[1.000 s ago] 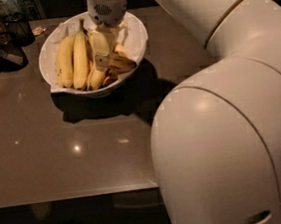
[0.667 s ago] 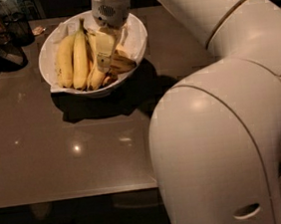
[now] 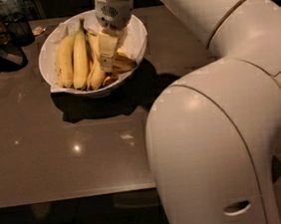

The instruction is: Pick banana from white bowl

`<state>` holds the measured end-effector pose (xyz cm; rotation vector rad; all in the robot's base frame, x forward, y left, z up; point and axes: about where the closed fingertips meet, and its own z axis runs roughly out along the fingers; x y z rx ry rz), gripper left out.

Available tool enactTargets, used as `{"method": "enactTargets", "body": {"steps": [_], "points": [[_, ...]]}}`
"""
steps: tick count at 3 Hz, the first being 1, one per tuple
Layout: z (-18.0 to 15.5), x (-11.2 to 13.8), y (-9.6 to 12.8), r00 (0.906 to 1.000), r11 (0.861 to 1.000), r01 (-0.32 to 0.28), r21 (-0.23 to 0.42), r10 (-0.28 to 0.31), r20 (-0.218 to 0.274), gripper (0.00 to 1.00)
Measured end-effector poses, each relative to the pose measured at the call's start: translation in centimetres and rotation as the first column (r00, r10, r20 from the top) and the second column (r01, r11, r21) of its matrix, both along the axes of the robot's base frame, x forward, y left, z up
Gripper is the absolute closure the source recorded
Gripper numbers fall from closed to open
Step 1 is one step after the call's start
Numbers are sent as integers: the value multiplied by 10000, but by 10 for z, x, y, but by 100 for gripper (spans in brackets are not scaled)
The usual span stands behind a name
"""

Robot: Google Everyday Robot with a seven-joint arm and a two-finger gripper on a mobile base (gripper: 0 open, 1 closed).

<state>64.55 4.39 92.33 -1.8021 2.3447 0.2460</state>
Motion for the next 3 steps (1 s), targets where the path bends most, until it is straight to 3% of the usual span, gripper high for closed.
{"method": "enactTargets", "body": {"steps": [2,3], "points": [[-1,-1,-11,9991,9993,387,5,-387,-174,79],[-1,8,-5,9990,9988,438,208,-440,96,99]]}}
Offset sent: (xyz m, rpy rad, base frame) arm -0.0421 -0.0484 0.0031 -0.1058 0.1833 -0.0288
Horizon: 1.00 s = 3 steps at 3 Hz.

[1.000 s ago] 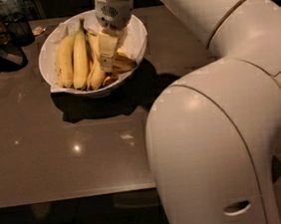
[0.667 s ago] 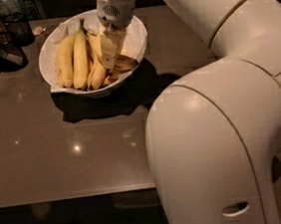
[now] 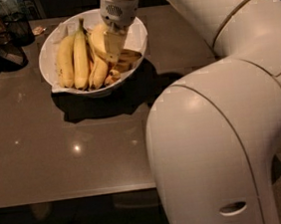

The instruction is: Pick banana from white bowl

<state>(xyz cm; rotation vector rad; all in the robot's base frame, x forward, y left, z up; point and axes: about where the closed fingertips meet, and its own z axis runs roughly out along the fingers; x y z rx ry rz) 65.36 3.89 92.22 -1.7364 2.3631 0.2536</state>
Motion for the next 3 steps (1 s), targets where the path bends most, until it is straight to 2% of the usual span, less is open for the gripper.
{"method": "enactTargets", "body": {"steps": [2,3], "points": [[16,-3,7,9963,9992,-364,153,350,791,100],[32,-12,7,9904,9967,-717,383,665,1216,100]]}}
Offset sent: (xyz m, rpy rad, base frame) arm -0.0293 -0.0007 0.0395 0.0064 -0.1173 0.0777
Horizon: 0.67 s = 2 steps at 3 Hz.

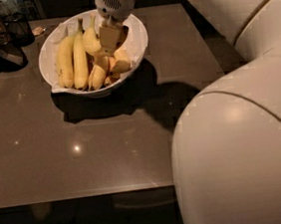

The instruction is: Pick banana from white bowl

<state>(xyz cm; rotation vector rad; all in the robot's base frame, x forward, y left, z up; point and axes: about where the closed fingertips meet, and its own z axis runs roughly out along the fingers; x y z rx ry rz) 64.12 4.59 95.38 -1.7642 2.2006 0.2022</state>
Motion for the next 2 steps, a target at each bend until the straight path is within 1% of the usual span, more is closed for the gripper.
{"method": "enactTargets", "body": {"steps": [1,2], "points": [[25,-13,3,9988,9980,-487,392,484,94,100],[42,-20,11,9954,9928,-949,727,936,214,100]]}}
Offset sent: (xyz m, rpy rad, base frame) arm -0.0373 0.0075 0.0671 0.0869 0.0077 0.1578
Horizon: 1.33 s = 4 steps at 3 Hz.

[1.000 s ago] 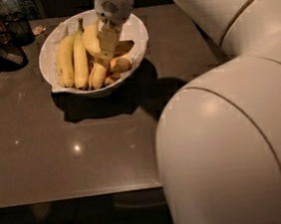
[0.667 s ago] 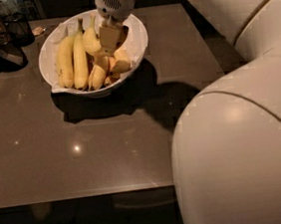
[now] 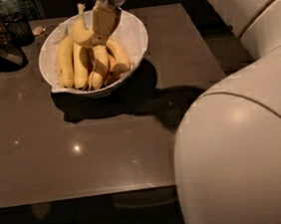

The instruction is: Pick banana from white bowl

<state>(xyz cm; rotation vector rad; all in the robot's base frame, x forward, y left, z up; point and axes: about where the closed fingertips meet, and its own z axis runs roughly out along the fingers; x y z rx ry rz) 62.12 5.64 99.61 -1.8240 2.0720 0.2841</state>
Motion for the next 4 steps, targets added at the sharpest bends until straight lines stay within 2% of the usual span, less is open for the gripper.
{"method": "enactTargets", "body": {"steps": [2,3,4], "points": [[4,4,7,9996,9996,-105,278,98,265,100],[19,-50,-2,9968,9932,-642,971,592,532,100],[19,-50,-2,9968,9932,-642,972,592,531,100]]}}
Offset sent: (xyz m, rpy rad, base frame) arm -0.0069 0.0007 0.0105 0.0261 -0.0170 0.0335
